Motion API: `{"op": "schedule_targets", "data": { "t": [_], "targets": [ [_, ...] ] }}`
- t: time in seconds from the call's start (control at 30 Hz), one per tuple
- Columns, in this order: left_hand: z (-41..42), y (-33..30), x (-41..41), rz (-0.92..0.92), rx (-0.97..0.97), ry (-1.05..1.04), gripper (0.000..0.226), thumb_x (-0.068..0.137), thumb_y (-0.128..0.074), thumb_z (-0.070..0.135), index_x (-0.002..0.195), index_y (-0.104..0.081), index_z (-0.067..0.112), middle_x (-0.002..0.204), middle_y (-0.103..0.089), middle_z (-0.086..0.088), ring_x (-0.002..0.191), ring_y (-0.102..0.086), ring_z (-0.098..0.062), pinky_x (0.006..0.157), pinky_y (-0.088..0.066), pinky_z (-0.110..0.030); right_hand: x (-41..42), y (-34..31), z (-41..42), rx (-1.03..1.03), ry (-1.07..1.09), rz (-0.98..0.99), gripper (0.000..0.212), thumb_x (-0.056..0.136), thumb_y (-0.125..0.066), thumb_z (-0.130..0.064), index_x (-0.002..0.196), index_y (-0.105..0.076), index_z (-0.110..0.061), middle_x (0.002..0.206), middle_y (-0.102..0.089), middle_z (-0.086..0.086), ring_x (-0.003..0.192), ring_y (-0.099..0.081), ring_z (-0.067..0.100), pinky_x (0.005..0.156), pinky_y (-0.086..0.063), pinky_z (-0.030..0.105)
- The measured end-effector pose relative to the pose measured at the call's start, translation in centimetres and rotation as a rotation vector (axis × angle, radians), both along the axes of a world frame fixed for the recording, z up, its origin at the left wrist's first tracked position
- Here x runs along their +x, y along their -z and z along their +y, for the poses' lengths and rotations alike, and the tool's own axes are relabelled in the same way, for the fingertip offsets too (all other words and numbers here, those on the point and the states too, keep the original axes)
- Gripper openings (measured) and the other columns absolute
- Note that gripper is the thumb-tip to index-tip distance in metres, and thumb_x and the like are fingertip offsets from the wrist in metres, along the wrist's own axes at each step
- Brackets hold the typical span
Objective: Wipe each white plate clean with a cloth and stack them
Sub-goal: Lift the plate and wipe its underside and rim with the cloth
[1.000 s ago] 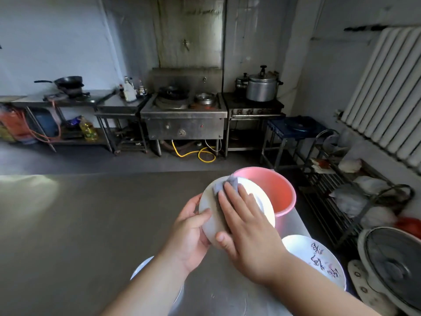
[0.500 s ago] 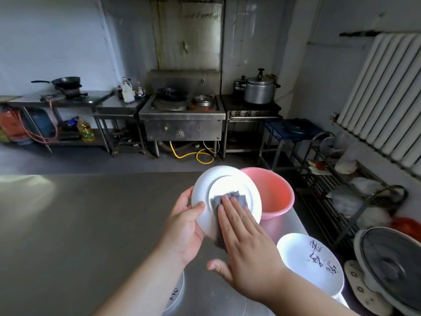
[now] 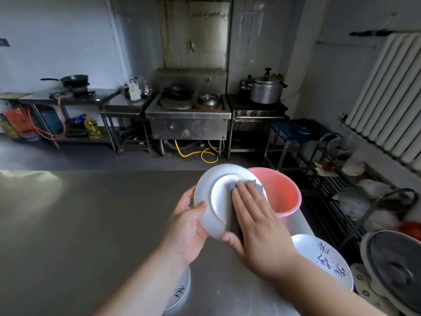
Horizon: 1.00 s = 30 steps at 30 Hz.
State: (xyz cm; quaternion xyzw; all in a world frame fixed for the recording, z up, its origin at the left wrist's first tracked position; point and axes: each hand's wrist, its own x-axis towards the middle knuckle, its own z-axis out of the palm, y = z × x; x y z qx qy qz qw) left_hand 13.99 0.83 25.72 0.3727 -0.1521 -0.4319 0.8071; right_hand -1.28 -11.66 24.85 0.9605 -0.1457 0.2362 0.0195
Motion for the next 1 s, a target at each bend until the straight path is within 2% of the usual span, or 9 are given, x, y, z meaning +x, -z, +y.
{"op": "schedule_targets", "data": {
  "t": [0.1, 0.23, 0.3, 0.43, 0.53, 0.63, 0.83, 0.9, 1.0],
  "targets": [
    [0.2, 0.0, 0.0, 0.003, -0.022, 0.009, 0.056, 0.091, -0.061, 0.005, 0.145, -0.055, 0.016, 0.139, -0.066, -0.020, 0.122, -0.068, -0.040, 0.086, -0.062, -0.047, 1.2, -1.5, -1.3, 0.029, 0.051, 0.002, 0.094, 0.102, -0.024, -0.073, 0.165, -0.017, -0.004, 0.175, -0.008, 0.011, 0.163, 0.002, 0.030, 0.131, -0.012, 0.050],
    [0.0, -0.1, 0.9, 0.011, -0.031, -0.033, 0.051, 0.097, -0.055, 0.001, 0.146, -0.053, 0.015, 0.139, -0.067, -0.018, 0.126, -0.066, -0.039, 0.090, -0.062, -0.049, 0.6, 1.3, 0.6, 0.058, 0.016, -0.117, 0.083, 0.105, -0.041, -0.058, 0.161, -0.030, 0.002, 0.173, -0.020, 0.015, 0.162, -0.007, 0.035, 0.129, -0.016, 0.050],
    [0.0, 0.0, 1.1, 0.008, -0.020, -0.038, 0.052, 0.096, -0.054, 0.002, 0.146, -0.053, 0.016, 0.139, -0.067, -0.017, 0.127, -0.066, -0.037, 0.093, -0.061, -0.050, 0.1, 2.6, 1.5, 0.077, -0.010, -0.139, 0.078, 0.105, -0.048, -0.049, 0.160, -0.031, 0.003, 0.172, -0.021, 0.016, 0.161, -0.009, 0.037, 0.129, -0.018, 0.050],
    [0.4, 0.3, 1.4, -0.054, 0.037, 0.027, 0.057, 0.093, -0.060, 0.001, 0.147, -0.052, 0.016, 0.142, -0.065, -0.016, 0.131, -0.063, -0.038, 0.106, -0.052, -0.058, 1.2, -0.3, -1.1, 0.243, 0.033, -0.158, 0.070, 0.106, -0.044, -0.040, 0.162, -0.031, -0.001, 0.173, -0.021, 0.010, 0.162, -0.014, 0.029, 0.130, -0.018, 0.043],
    [0.9, -0.1, 2.0, -0.106, 0.087, 0.087, 0.061, 0.086, -0.063, 0.005, 0.146, -0.054, 0.012, 0.141, -0.065, -0.020, 0.134, -0.059, -0.041, 0.110, -0.047, -0.054, 2.2, -4.3, -4.3, 0.336, -0.096, -0.075, 0.062, 0.107, -0.050, -0.023, 0.165, -0.030, -0.013, 0.173, -0.023, -0.003, 0.160, -0.019, 0.017, 0.128, -0.022, 0.039],
    [1.3, -0.7, 2.7, -0.132, 0.091, 0.117, 0.062, 0.085, -0.065, 0.007, 0.146, -0.055, 0.011, 0.140, -0.065, -0.022, 0.130, -0.062, -0.040, 0.106, -0.049, -0.050, 2.1, -6.1, -6.0, 0.305, -0.244, -0.040, 0.061, 0.103, -0.051, -0.005, 0.162, -0.036, -0.014, 0.171, -0.029, -0.003, 0.158, -0.026, 0.013, 0.128, -0.025, 0.036],
    [1.4, -0.7, 3.5, -0.077, 0.019, 0.034, 0.057, 0.090, -0.058, -0.001, 0.146, -0.055, 0.011, 0.138, -0.068, -0.016, 0.122, -0.069, -0.030, 0.089, -0.062, -0.036, -0.9, -1.2, -3.2, 0.402, -0.273, -0.244, 0.070, 0.094, -0.047, 0.004, 0.162, -0.031, -0.006, 0.174, -0.023, 0.002, 0.161, -0.019, 0.026, 0.130, -0.016, 0.041],
    [1.4, -0.5, 3.2, -0.081, 0.028, 0.052, 0.058, 0.089, -0.061, -0.002, 0.145, -0.056, 0.012, 0.139, -0.067, -0.016, 0.122, -0.069, -0.030, 0.090, -0.062, -0.036, -0.7, -1.5, -3.4, 0.415, -0.257, -0.229, 0.070, 0.094, -0.048, 0.000, 0.162, -0.035, -0.009, 0.172, -0.026, -0.002, 0.160, -0.021, 0.023, 0.130, -0.018, 0.039],
    [1.1, -0.5, 2.7, -0.070, 0.010, 0.062, 0.060, 0.087, -0.061, 0.004, 0.146, -0.055, 0.012, 0.140, -0.067, -0.017, 0.123, -0.068, -0.031, 0.092, -0.061, -0.039, 0.6, -4.0, -4.9, 0.440, -0.175, -0.181, 0.067, 0.097, -0.051, -0.018, 0.162, -0.038, -0.022, 0.170, -0.028, -0.015, 0.157, -0.023, 0.007, 0.128, -0.020, 0.029]
  ]
}}
